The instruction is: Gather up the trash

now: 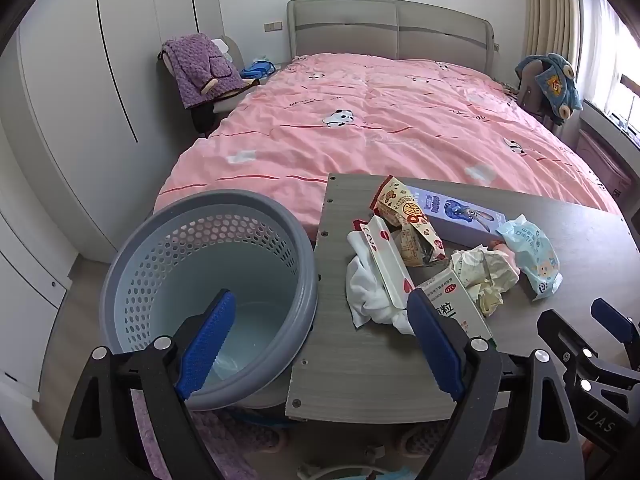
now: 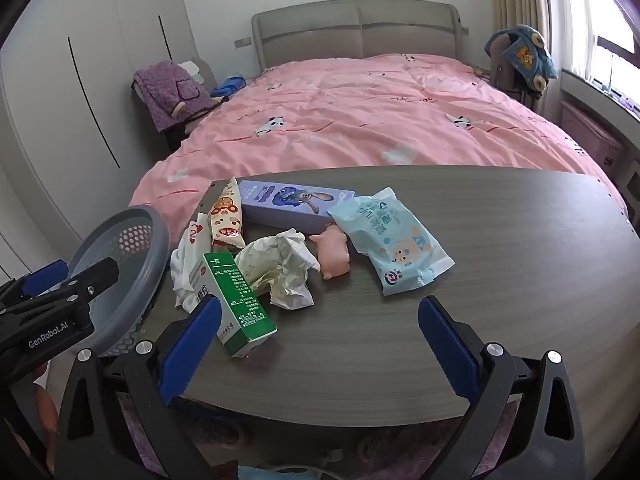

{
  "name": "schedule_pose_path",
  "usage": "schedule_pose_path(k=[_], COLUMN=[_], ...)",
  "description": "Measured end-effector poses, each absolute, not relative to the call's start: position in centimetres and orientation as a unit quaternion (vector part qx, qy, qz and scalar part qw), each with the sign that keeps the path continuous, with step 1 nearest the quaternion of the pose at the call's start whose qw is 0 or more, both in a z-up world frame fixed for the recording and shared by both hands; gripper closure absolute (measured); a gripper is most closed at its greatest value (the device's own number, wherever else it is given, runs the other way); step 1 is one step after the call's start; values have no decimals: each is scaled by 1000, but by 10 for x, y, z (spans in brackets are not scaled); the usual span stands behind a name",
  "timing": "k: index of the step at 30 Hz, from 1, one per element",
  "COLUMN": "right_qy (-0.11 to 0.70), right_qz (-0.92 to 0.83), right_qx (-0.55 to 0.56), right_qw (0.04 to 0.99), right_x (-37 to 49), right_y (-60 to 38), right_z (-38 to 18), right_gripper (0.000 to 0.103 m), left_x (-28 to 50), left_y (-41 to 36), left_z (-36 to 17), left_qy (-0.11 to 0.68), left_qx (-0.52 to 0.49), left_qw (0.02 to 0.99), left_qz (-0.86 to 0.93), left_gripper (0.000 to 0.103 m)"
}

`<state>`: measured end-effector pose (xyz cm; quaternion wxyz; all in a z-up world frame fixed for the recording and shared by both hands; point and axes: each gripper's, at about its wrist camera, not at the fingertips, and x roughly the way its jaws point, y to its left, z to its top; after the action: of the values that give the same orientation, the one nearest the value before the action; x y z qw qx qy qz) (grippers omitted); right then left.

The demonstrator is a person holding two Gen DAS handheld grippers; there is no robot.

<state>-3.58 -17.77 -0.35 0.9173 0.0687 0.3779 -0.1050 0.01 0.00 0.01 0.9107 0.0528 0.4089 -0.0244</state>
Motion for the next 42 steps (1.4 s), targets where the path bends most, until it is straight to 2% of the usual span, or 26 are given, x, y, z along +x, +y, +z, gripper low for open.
schedule_pose_path(k=[42], right_qy=[377], right_qz=[-104], right_qx=[63], right_qw=[918], right_x=[-37], right_y=[-169], right_z=[-1], right_gripper=[6], left_x=[-2], left_y=[5], left_z=[-3], left_qy=[409], left_qx=[55], left_qw=[911], left_qz=[-23], left_gripper=[19])
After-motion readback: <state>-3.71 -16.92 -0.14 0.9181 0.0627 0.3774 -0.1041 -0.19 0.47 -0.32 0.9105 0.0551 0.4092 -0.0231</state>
